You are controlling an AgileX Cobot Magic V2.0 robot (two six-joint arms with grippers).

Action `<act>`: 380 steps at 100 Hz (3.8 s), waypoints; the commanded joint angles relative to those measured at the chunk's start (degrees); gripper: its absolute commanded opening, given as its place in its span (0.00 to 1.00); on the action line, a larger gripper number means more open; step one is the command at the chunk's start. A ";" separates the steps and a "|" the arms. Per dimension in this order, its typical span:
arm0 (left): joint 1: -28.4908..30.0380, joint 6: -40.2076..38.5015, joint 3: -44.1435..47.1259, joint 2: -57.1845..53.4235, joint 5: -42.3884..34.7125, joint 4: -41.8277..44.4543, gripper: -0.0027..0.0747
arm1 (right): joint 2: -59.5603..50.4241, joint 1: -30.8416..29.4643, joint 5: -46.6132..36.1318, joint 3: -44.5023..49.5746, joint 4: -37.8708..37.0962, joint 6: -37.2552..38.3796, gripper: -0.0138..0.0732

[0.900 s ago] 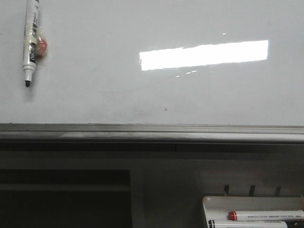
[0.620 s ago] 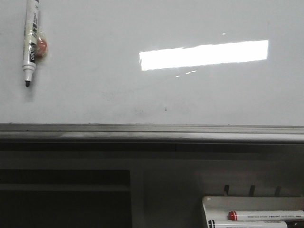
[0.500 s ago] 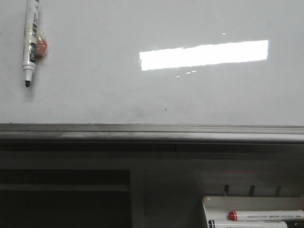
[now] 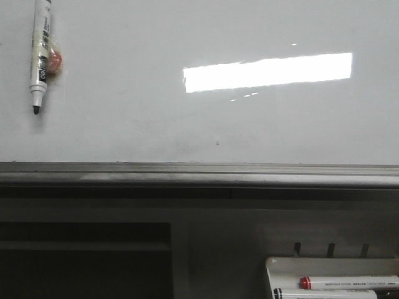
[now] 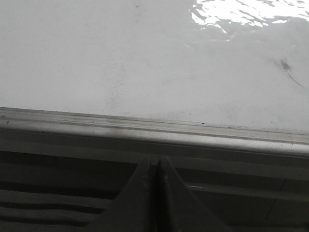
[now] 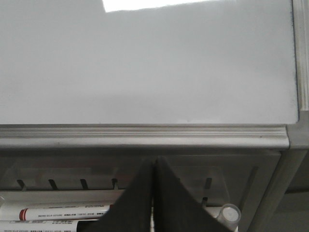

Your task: Write number 2 on whiteboard

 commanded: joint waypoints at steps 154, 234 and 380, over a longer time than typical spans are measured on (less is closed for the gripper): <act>-1.66 13.03 -24.07 15.41 -3.15 -19.49 0.16 | 23.94 -0.50 19.51 -28.87 12.22 1.04 0.08; -27.59 14.03 -20.19 31.91 -22.76 -27.25 0.60 | 23.94 0.13 18.46 -28.87 11.68 1.04 0.08; -39.02 14.50 -26.79 61.86 -31.71 -8.57 0.01 | 24.40 12.33 19.38 -28.87 29.54 -17.79 0.08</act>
